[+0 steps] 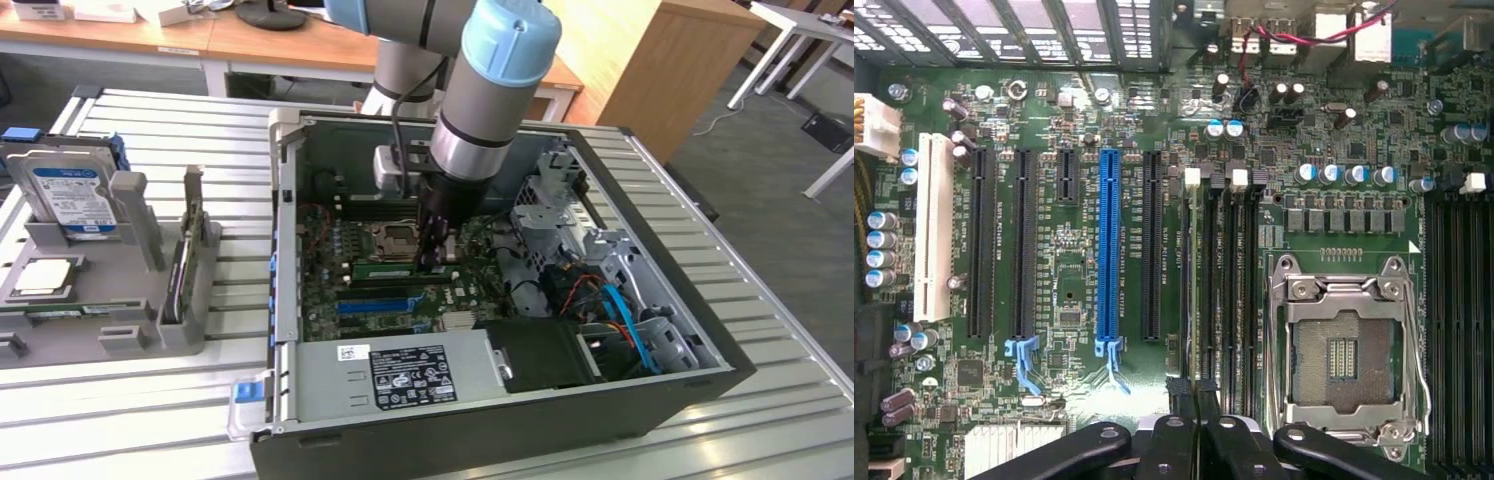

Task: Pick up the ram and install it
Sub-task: 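Insert the ram into the slot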

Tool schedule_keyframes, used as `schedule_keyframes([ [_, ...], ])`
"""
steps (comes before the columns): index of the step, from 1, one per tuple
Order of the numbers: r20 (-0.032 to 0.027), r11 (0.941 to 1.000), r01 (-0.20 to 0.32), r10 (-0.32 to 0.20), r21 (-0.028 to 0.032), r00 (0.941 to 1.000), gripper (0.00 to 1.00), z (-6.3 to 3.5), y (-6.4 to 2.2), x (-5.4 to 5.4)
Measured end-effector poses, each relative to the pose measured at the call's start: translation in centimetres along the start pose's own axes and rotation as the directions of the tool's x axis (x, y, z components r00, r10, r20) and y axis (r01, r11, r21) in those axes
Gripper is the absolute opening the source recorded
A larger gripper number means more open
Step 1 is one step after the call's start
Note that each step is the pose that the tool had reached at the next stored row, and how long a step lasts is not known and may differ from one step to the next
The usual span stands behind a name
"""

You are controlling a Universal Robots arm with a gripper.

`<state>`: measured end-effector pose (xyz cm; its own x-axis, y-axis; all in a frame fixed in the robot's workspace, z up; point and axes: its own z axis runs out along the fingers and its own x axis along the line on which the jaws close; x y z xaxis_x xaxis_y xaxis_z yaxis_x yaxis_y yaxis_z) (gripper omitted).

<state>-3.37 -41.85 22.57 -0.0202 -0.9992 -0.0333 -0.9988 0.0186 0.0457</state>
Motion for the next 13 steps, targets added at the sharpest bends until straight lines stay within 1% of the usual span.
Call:
schedule_keyframes([
  [2, 0.0002, 0.9999, -0.01, 0.01, 0.0002, 0.9999, 0.12, 0.01, 0.0, 0.0],
  [10, 0.0005, 0.9999, -0.011, 0.011, 0.0004, 0.9999, 0.13, 0.01, 0.0, 0.0],
  [11, 0.0005, 0.9999, -0.011, 0.011, 0.0004, 0.9999, 0.18, 0.01, 0.0, 0.0],
  [12, 0.0005, 0.9999, -0.011, 0.011, 0.0004, 0.9999, 0.18, 0.01, 0.0, 0.0],
  [13, 0.0005, 0.9999, -0.011, 0.011, 0.0004, 0.9999, 0.25, 0.02, 0.0, 0.0],
])
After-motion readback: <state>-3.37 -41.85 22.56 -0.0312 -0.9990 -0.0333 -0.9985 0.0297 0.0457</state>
